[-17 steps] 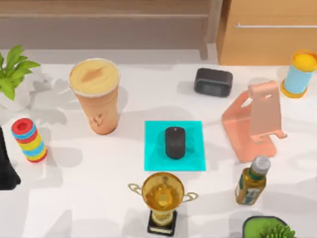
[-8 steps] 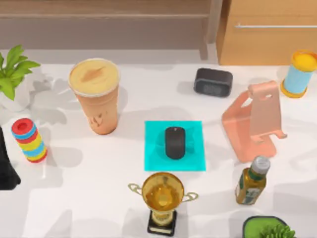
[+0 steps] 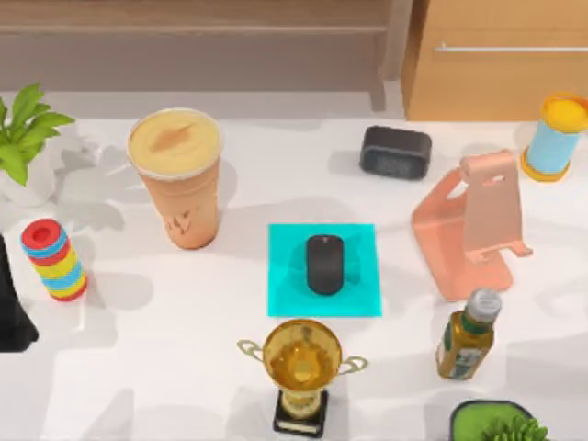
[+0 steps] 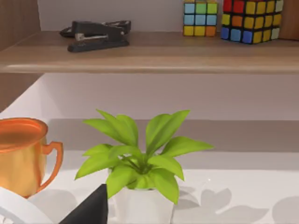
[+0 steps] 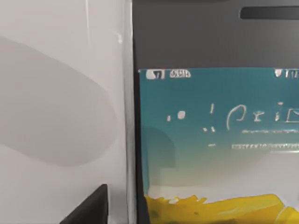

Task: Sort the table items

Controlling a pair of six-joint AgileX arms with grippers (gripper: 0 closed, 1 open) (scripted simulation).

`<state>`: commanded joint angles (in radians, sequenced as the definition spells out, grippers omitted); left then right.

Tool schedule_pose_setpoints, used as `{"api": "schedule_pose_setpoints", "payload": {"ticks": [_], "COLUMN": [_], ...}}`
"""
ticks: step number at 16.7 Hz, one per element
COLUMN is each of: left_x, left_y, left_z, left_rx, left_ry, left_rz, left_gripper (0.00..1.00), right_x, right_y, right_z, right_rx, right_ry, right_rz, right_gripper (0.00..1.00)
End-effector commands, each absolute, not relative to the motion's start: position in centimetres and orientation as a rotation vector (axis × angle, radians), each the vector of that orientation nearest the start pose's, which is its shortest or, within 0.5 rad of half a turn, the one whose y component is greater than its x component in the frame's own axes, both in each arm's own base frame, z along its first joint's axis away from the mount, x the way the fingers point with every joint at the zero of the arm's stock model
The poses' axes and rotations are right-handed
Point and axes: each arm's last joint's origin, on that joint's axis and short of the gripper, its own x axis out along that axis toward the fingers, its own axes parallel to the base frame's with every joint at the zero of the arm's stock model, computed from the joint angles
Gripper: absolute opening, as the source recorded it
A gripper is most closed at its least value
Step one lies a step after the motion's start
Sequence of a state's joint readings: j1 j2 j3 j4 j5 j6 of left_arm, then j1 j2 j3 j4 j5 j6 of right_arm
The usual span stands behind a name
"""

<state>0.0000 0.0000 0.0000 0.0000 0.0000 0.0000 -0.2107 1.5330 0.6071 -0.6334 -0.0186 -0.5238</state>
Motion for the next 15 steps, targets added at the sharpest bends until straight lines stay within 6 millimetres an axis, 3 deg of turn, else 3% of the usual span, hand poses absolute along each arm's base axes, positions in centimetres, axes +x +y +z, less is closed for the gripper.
{"api": "schedule_pose_setpoints", "payload": {"ticks": [5, 13, 15], "left_x": [10.6, 10.6, 10.6], "left_y": [-0.1, -0.1, -0.1], "left_z": [16.0, 16.0, 16.0], "left_rx": [0.0, 0.0, 0.0], "left_ry": [0.0, 0.0, 0.0], "left_rz": [0.0, 0.0, 0.0], "left_gripper": [1.0, 1.0, 1.0], "right_x": [20.7, 20.7, 20.9], "right_y": [-4.4, -4.4, -4.4], "right_z": [10.5, 10.5, 11.6], "right_rx": [-0.235, -0.235, -0.238], "right_ry": [1.539, 1.539, 1.523], "right_rz": [0.255, 0.255, 0.246], "right_gripper": [0.02, 0.0, 0.0]}}
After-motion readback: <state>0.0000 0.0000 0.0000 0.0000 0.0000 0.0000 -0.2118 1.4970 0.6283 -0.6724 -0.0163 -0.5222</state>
